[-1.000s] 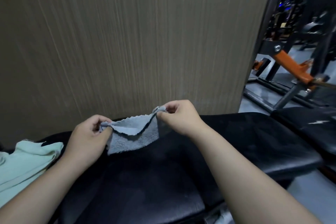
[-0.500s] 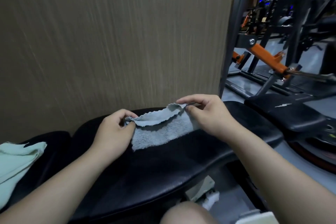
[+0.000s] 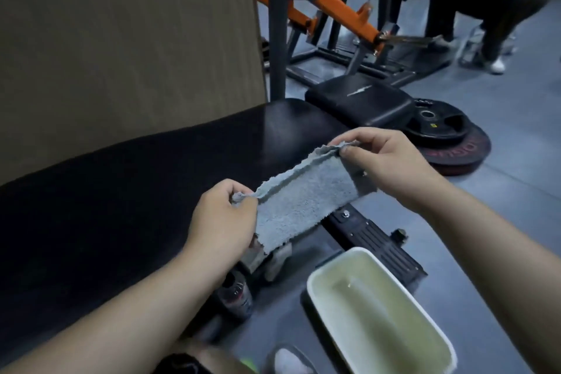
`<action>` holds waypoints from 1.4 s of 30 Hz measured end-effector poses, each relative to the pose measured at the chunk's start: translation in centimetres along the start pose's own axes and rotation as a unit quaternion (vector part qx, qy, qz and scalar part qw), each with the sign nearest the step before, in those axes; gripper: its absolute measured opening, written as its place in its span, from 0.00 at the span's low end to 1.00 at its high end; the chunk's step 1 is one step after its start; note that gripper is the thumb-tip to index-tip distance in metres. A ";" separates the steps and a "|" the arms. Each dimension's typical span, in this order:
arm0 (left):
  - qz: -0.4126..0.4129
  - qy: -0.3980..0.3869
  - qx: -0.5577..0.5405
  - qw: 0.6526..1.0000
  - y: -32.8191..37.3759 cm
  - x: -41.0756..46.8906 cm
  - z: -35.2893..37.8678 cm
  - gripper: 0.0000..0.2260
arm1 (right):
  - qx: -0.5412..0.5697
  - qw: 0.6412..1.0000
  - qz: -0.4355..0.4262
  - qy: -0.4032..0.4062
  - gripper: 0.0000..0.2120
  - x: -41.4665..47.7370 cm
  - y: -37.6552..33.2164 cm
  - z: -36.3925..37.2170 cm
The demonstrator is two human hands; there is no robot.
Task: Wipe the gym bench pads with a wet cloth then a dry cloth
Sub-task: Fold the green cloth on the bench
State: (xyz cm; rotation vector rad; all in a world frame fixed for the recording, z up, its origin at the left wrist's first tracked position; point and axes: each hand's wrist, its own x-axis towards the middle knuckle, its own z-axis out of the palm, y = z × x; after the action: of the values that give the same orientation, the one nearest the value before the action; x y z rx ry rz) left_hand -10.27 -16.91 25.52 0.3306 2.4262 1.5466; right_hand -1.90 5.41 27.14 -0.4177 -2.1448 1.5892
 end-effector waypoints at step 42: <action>-0.207 -0.328 0.156 0.908 -17.9 -1.4 29.6 0.02 | -0.298 0.900 0.314 0.043 0.06 -11.3 36.5 -9.6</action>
State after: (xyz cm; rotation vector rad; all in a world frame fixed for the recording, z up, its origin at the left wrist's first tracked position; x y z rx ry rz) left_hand -0.38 0.52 -2.73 0.3028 2.0078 0.7063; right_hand 12.09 18.61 -7.19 -1.4699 -2.5432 1.0892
